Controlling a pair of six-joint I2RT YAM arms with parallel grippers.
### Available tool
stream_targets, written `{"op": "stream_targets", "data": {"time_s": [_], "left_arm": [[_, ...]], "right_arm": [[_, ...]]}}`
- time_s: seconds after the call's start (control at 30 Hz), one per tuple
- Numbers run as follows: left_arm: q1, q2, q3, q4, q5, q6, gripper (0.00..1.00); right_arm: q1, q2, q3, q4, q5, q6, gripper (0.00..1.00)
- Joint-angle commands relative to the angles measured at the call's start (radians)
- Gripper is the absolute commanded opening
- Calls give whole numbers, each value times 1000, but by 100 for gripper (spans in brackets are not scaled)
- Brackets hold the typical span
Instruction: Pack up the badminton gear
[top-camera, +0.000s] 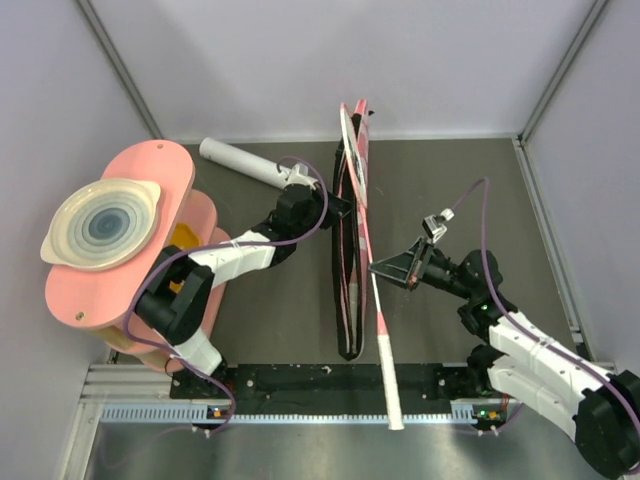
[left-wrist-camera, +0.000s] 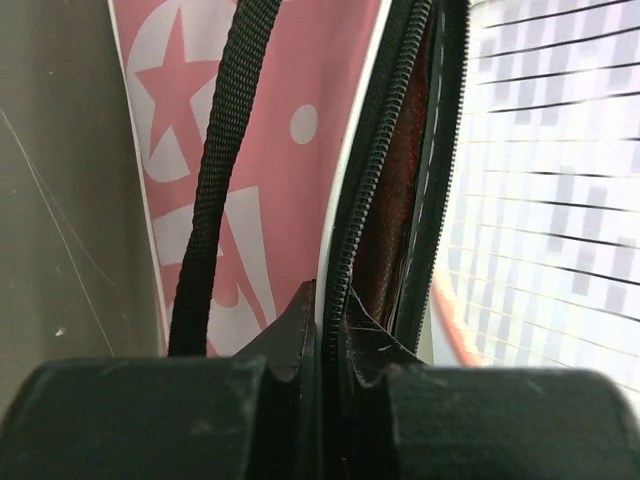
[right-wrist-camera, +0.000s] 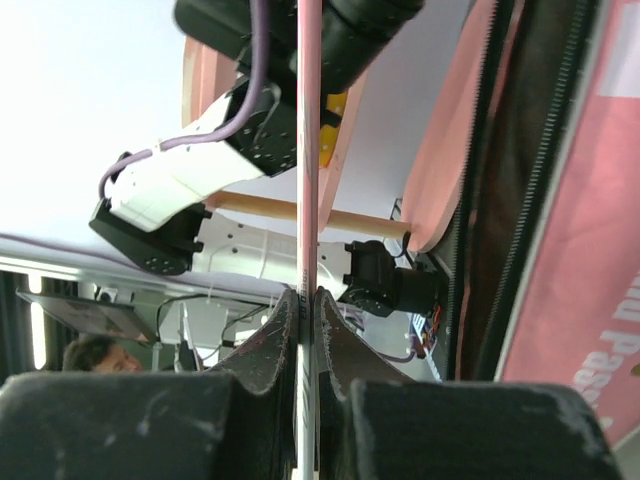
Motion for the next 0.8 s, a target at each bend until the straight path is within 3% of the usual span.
{"op": "stream_targets", "data": {"time_s": [0.0, 0.2, 0.57, 0.77], "left_arm": [[-7, 9, 33, 139, -19, -16, 0], [-13, 32, 33, 163, -36, -15, 0], [-21, 32, 41, 176, -51, -28, 0], [-27, 38, 41, 188, -51, -28, 0]], "right_arm": [[-1, -50, 101, 45, -34, -40, 0], [1, -51, 94, 37, -25, -29, 0], [-1, 47, -86, 296, 34, 137, 0], [1, 41, -94, 318, 28, 149, 0]]}}
